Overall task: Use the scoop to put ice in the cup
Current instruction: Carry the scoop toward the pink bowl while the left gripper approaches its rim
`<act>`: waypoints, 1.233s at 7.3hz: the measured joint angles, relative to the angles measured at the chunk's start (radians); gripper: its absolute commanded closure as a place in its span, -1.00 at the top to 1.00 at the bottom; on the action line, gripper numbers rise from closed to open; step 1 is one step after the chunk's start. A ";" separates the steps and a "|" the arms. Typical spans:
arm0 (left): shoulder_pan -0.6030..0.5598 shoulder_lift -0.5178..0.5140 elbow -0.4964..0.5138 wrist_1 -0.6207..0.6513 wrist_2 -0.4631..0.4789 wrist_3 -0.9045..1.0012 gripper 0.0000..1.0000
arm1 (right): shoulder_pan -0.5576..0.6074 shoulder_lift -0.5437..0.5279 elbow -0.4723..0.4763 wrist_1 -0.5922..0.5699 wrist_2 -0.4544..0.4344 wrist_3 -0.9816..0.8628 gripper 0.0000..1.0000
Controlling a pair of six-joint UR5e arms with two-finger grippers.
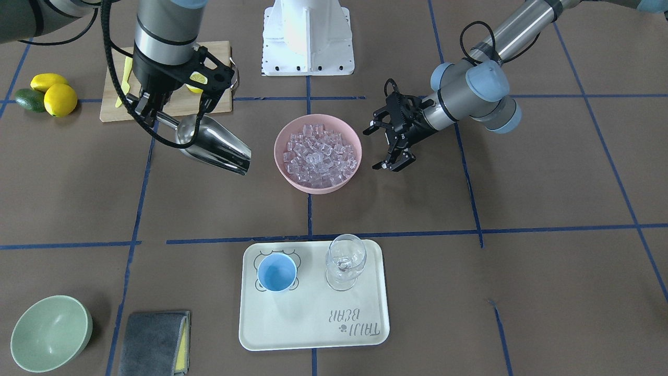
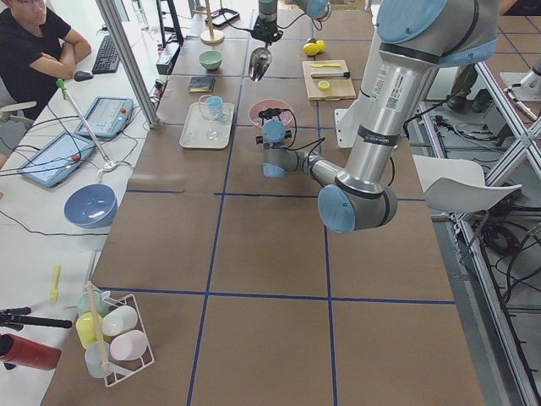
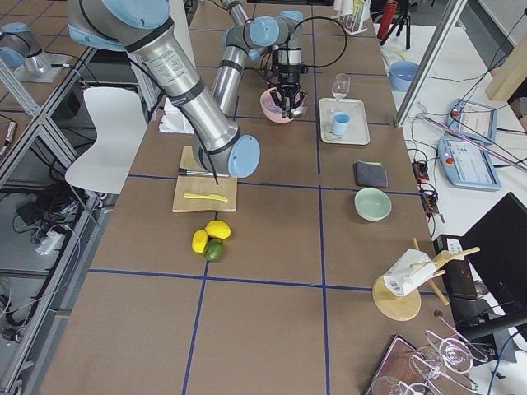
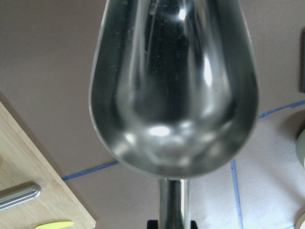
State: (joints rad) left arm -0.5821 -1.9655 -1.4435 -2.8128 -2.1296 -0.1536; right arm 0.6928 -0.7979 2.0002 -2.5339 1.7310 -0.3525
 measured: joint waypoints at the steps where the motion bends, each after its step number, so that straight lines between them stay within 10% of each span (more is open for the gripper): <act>1: 0.001 -0.003 0.004 0.001 -0.039 0.014 1.00 | -0.006 0.010 -0.006 -0.010 -0.005 0.000 -1.00; 9: -0.011 -0.076 0.094 0.006 -0.075 0.030 1.00 | -0.075 0.098 -0.062 -0.066 -0.016 0.004 -1.00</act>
State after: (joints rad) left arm -0.5936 -2.0419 -1.3492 -2.8072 -2.2044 -0.1239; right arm 0.6180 -0.7001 1.9383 -2.5998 1.7149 -0.3486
